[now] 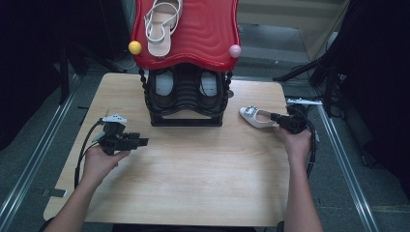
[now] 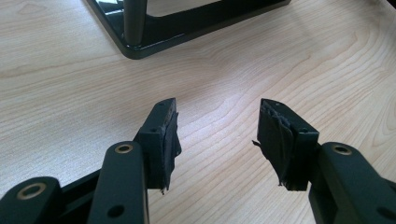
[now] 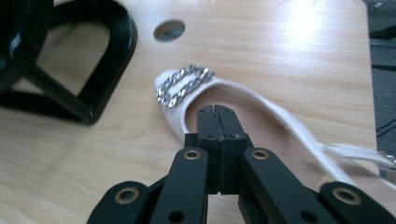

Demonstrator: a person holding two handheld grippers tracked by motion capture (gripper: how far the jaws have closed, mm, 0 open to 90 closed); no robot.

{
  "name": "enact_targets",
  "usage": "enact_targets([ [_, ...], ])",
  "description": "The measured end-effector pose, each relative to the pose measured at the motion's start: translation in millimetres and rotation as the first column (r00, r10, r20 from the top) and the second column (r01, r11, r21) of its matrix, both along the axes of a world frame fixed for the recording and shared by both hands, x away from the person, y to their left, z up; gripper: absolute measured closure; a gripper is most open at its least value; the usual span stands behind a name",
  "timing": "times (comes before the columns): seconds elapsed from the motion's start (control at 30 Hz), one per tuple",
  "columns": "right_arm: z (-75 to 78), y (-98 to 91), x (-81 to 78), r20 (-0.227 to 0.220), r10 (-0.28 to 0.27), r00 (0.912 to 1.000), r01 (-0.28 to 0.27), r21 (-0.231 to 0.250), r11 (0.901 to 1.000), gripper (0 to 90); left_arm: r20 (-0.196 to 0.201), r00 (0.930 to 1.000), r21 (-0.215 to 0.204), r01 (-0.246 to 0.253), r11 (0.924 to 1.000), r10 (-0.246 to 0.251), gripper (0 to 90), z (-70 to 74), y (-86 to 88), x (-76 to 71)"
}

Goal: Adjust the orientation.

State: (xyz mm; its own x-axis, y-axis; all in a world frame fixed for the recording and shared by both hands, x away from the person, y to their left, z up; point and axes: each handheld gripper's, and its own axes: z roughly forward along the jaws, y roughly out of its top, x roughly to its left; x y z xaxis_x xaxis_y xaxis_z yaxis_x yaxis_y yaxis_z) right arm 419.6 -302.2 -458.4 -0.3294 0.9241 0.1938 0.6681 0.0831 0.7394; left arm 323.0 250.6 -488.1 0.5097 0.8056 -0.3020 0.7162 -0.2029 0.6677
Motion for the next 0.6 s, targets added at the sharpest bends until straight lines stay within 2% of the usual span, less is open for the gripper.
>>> enact_targets([
  [0.03,1.6,-4.4,0.5,0.005,-0.010,0.9999,0.010,0.017,0.9998,90.0,-0.002,1.0000,0.002,0.002,1.0000,-0.002,48.2,0.0,0.1,0.1],
  [0.1,4.2,-8.8,0.6,0.011,-0.025,0.9996,0.025,0.000,0.9997,90.0,-0.002,1.0000,0.002,0.004,1.0000,-0.004,48.2,-0.3,-0.5,0.1],
  [0.2,4.7,-14.2,1.9,0.020,-0.042,0.9989,0.043,-0.053,0.9977,90.0,-0.001,1.0000,0.005,0.008,1.0000,-0.008,48.1,-0.8,-1.8,0.1],
  [0.33,-3.7,-15.4,4.3,0.002,-0.057,0.9984,0.057,-0.138,0.9888,90.0,0.014,0.9999,0.009,0.004,1.0000,-0.004,48.3,0.2,-1.7,-0.6],
  [0.4,-8.3,-15.9,5.9,-0.011,-0.051,0.9986,0.049,-0.143,0.9885,90.0,0.019,0.9998,0.008,0.004,1.0000,-0.004,48.3,0.4,-1.5,-1.0],
  [0.5,-16.5,-15.4,8.0,-0.046,-0.046,0.9979,0.041,-0.116,0.9924,90.0,0.015,0.9999,0.004,0.009,1.0000,-0.009,48.3,-0.1,-2.1,-1.2],
  [0.6,-23.5,-11.8,9.5,-0.074,-0.035,0.9966,0.026,-0.121,0.9923,90.0,0.014,0.9998,0.009,0.014,0.9999,-0.014,48.3,-0.4,-2.5,-1.6],
])
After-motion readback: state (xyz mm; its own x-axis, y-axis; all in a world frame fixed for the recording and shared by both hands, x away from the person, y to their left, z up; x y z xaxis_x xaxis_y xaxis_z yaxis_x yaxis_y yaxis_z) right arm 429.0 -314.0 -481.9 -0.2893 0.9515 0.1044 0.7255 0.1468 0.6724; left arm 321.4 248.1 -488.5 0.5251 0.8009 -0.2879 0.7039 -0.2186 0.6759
